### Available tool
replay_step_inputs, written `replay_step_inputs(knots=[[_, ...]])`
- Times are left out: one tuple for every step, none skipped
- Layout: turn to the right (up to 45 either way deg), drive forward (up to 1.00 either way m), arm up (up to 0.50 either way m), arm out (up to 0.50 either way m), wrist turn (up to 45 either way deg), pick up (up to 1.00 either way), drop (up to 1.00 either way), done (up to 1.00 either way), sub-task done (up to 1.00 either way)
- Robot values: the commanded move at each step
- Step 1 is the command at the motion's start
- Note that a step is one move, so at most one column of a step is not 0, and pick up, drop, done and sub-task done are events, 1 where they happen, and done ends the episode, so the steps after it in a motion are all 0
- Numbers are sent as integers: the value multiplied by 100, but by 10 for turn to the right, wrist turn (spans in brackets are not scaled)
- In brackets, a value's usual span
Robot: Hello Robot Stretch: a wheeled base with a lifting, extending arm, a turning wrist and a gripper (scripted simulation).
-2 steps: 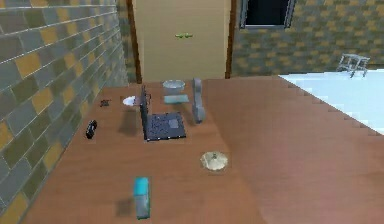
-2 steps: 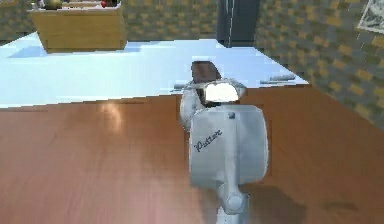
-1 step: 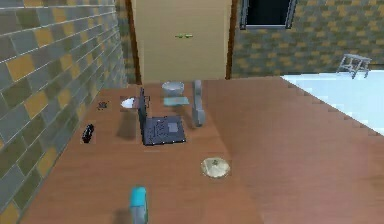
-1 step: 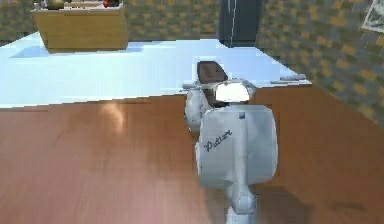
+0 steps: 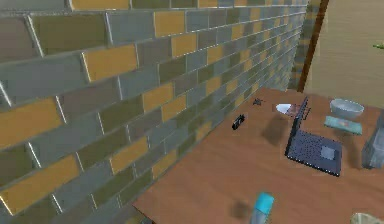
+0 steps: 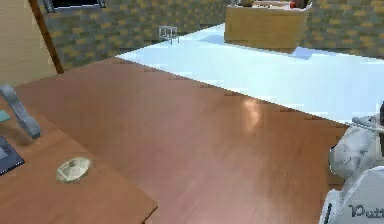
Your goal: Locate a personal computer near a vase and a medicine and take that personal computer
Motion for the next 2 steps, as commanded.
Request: replay_step_inputs(knots=[[-450, 0, 0, 0, 0, 0, 0, 0, 0], [450, 0, 0, 0, 0, 0, 0, 0, 0]])
